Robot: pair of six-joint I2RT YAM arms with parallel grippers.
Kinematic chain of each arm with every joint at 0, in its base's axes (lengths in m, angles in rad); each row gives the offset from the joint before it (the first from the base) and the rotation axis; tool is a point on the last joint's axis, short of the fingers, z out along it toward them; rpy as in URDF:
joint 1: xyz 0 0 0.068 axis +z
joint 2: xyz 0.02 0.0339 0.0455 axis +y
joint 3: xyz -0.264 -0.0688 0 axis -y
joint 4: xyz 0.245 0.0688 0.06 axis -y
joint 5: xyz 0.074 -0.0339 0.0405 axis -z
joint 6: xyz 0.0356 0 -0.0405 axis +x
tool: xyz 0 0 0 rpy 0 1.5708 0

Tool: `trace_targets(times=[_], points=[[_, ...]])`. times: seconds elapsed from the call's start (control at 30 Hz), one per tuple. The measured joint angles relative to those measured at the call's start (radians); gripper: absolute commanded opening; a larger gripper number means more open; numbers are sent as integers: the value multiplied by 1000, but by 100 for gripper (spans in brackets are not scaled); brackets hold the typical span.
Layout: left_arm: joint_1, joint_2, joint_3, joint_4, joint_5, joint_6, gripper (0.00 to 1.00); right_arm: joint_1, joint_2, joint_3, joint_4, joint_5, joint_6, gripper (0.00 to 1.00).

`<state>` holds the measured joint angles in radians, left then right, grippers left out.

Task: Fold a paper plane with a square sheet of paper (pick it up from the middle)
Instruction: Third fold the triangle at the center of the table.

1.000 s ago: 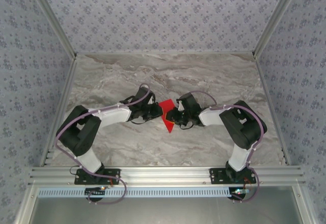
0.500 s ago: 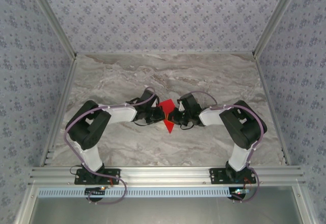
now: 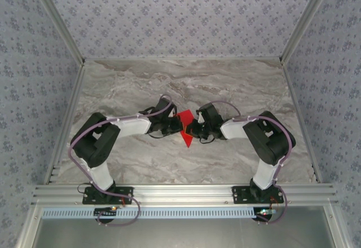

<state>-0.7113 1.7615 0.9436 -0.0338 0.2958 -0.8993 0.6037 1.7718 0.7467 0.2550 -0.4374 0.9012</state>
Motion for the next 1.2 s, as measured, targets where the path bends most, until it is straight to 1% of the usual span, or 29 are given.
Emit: trace_targets(times=[0.47, 0.87, 1.07, 1.2], points=[[-5, 27, 0, 6, 11, 0, 0, 0, 0, 0, 0, 0, 0, 0], [-5, 56, 15, -31, 5, 12, 0, -3, 1, 0, 2, -6, 0, 0], [-8, 77, 53, -76, 0, 40, 0, -21, -14, -21, 16, -49, -37, 0], [-22, 89, 76, -97, -24, 53, 0, -26, -71, -51, 11, -89, -73, 0]])
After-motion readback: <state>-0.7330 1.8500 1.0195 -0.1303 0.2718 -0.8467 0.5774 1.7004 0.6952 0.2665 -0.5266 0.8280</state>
